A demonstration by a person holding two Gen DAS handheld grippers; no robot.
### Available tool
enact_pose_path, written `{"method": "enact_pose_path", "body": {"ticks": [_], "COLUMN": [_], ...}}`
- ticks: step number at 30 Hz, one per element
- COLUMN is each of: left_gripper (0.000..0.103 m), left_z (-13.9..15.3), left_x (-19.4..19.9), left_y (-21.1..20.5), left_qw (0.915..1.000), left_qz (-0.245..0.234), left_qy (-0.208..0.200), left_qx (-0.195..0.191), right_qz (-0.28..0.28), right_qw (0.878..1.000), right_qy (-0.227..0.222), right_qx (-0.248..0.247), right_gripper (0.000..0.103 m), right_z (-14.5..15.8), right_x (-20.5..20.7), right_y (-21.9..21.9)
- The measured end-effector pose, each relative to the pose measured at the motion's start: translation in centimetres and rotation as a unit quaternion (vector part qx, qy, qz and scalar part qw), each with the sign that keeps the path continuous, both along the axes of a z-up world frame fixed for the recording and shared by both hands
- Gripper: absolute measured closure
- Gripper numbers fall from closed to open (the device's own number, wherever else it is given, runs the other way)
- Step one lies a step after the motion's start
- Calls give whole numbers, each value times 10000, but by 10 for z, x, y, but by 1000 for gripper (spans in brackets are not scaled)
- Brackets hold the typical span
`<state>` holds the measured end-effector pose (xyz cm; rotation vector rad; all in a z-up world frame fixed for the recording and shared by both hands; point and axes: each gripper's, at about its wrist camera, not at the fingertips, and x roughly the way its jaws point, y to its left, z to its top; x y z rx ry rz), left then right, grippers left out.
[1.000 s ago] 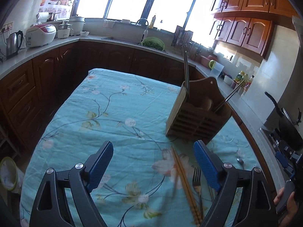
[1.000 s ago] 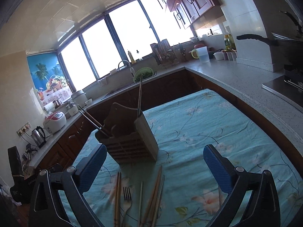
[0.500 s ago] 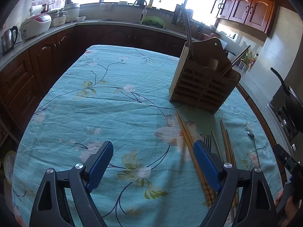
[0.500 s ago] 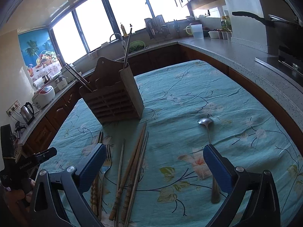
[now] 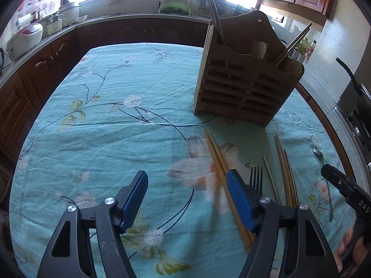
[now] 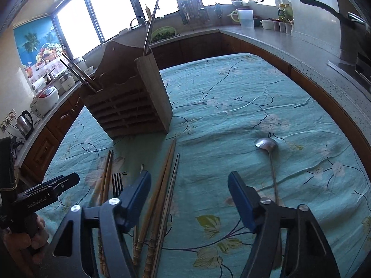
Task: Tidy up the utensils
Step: 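Bring both open tools down to the remaining chopsticks beside the holder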
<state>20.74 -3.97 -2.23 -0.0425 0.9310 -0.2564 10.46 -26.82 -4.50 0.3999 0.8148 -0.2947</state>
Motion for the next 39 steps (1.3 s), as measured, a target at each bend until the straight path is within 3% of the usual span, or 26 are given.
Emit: {"method": "enact_pose_path", "body": {"ticks": [4,14,25,34,39], "left_gripper": [49,68,67,68,70], "left_z": [-7,-35,-43,-39,-42], "left_x": [23,64,75,80,80], "left_y": [-5,-29,-41,-32,-43], "left_qw": [9999,9985,9980,9966,9935], "left_qz": [16,-158,-452,-506,-591], "left_qy": [150,503,301,486,324], "left_qx": [-77,116,336,441,921], "right_qz": [197,586,718,848,876], "right_qw": [9996,9964,9941,9914,9905], "right_qy": [109,613,796,949,972], "right_qx": [175,17,-167,-318,-410], "right_gripper": [77,94,92,90,90], "right_z": [-7,-36,-41,-40,-43], "right_x": [21,67,86,117,127], "right_y": [0,9,4,-5,-7]}}
